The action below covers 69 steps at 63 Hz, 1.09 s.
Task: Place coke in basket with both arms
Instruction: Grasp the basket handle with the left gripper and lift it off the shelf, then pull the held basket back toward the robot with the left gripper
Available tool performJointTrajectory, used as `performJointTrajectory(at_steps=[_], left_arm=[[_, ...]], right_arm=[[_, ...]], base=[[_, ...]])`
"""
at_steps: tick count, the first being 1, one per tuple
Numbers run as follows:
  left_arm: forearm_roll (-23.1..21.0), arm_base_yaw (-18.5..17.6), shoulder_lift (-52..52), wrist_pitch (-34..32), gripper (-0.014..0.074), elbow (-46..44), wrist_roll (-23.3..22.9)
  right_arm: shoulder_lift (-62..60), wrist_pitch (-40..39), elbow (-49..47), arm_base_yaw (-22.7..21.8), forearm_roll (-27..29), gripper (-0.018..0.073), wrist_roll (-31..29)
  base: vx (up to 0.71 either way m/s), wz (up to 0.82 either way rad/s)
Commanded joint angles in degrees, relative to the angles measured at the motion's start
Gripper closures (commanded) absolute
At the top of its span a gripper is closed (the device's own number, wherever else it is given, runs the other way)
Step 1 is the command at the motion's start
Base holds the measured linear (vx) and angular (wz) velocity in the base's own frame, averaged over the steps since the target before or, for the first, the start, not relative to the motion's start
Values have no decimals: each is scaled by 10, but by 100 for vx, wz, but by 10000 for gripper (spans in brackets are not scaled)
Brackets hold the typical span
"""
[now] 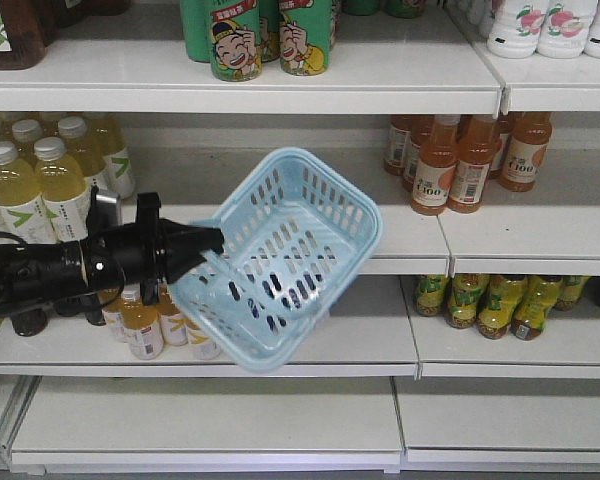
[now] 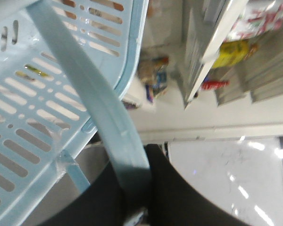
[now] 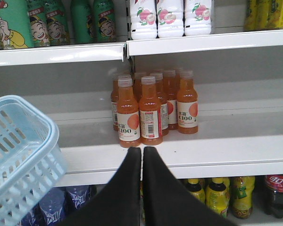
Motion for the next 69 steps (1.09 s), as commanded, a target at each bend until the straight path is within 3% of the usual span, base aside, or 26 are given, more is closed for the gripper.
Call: performJointTrajectory(at_steps=[1, 9, 32, 46, 69], left_arm=[[32, -23, -80, -131, 603, 41, -8], [72, -63, -150, -131, 603, 108, -8], [89, -163, -326, -131, 603, 191, -8], [67, -174, -413, -131, 603, 191, -8], [-17, -175, -454, -131, 603, 191, -8]], right_arm=[[-7, -44, 4, -5, -2, 564, -4], [-7, -44, 4, -5, -2, 564, -4], [-7, -44, 4, -5, -2, 564, -4], [-7, -44, 4, -5, -2, 564, -4], [-7, -44, 4, -5, -2, 564, -4]], base=[[0, 0], [0, 0], [0, 0], [0, 0], [0, 0]])
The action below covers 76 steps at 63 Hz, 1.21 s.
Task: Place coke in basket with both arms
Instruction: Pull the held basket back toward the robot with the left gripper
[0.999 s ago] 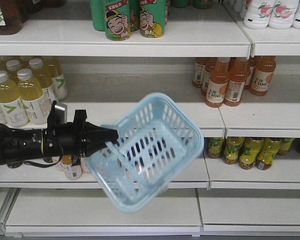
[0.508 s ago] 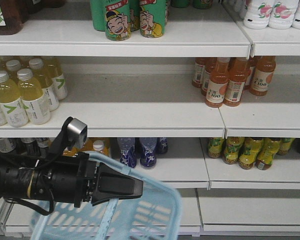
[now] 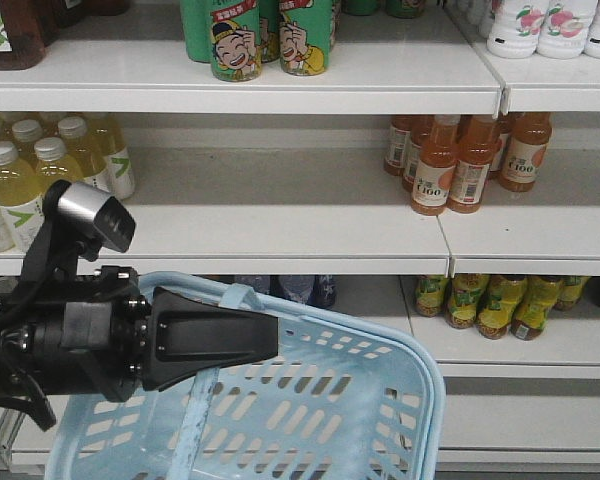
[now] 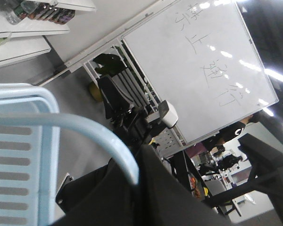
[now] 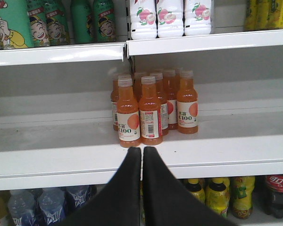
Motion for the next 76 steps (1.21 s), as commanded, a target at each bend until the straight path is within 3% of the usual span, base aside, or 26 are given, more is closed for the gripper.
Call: performJointTrajectory(at_steps=[1, 52, 76], left_arm=[[-81, -3, -18, -111, 603, -11, 1], [-276, -3, -18, -108, 603, -14, 27], [-270, -3, -18, -111, 603, -14, 27]], right_arm=[[-7, -44, 4, -5, -2, 564, -4], [-7, -44, 4, -5, -2, 564, -4], [-7, -44, 4, -5, -2, 564, -4]], base=[[0, 0], [0, 0], [0, 0]])
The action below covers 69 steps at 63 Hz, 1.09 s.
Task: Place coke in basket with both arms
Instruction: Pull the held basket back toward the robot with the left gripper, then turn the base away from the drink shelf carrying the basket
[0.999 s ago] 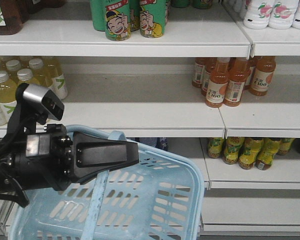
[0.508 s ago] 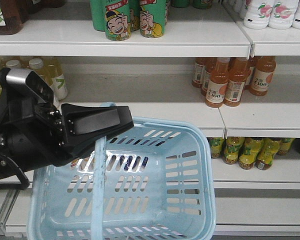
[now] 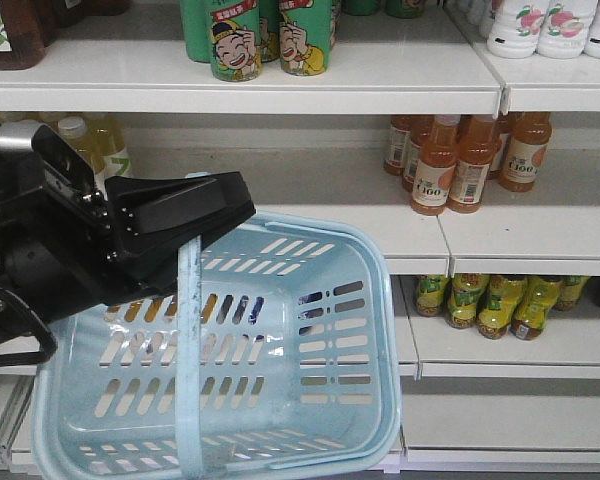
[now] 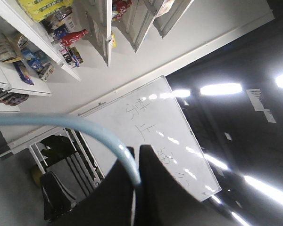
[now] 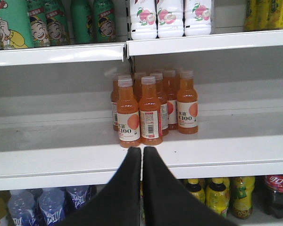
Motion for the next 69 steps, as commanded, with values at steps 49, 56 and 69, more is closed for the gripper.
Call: performJointTrajectory(at_steps=[49, 56, 69], left_arm=[[-43, -3, -17, -118, 602, -16, 5], [-43, -3, -17, -118, 602, -16, 5], [-43, -3, -17, -118, 602, -16, 5]], right_arm=[[-7, -44, 4, -5, -2, 564, -4], [-7, -44, 4, -5, -2, 564, -4], [-7, -44, 4, -5, -2, 564, -4]], base=[[0, 0], [-2, -7], [-3, -21]])
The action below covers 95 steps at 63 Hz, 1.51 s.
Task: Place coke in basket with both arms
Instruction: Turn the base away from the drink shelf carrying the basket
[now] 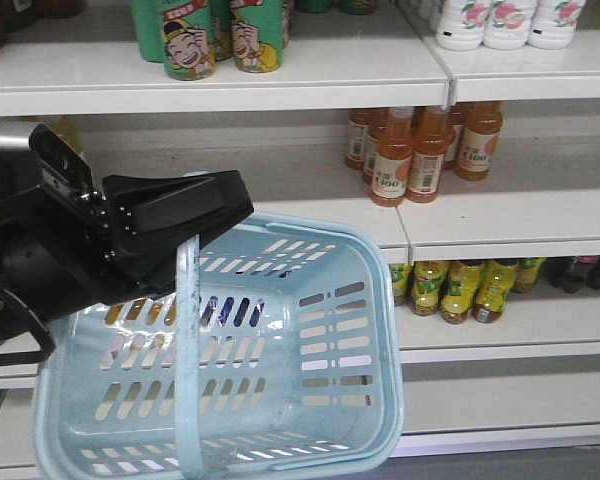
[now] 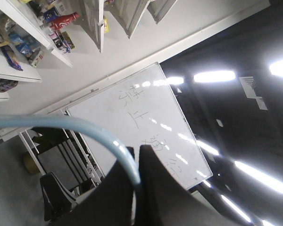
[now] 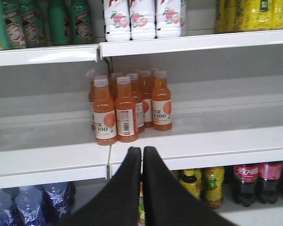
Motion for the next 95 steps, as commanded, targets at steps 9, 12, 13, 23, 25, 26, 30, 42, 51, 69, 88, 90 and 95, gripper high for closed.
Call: performJointTrajectory(at_steps=[9, 12, 13, 23, 25, 26, 30, 42, 51, 69, 88, 90, 95], left_arm=[[-44, -3, -14, -121, 602, -16, 5], [-44, -3, -14, -121, 602, -16, 5], [-44, -3, -14, -121, 602, -16, 5], [-44, -3, -14, -121, 603, -16, 5], [-44, -3, -14, -121, 603, -16, 5], [-44, -3, -14, -121, 603, -16, 5], [-44, -3, -14, -121, 603, -16, 5], [-44, -3, -14, -121, 603, -16, 5], [-44, -3, -14, -121, 603, -16, 5], [-44, -3, -14, -121, 603, -16, 5], [-44, -3, -14, -121, 603, -16, 5], [-44, -3, -14, -121, 603, -16, 5], [-44, -3, -14, -121, 603, -16, 5]], right_arm=[[-7, -44, 4, -5, -2, 564, -4], [-7, -44, 4, -5, -2, 564, -4], [-7, -44, 4, -5, -2, 564, -4], [-7, -44, 4, -5, -2, 564, -4], [-7, -44, 4, -5, -2, 564, -4], [-7, -44, 4, -5, -2, 564, -4], [-7, -44, 4, -5, -2, 564, -4], [-7, -44, 4, -5, -2, 564, -4], [-7, -44, 4, -5, -2, 564, -4], [-7, -44, 4, -5, -2, 564, -4], [-7, -44, 4, -5, -2, 564, -4], [-7, -44, 4, -5, -2, 564, -4], [-7, -44, 4, -5, -2, 564, -4]], base=[[-3, -34], [-3, -40], [-3, -42], [-3, -47], [-3, -52], [-3, -52], [-3, -54], [-3, -54], [-4, -53], [-6, -52], [-6, -51], [-6, -48], [-5, -47]])
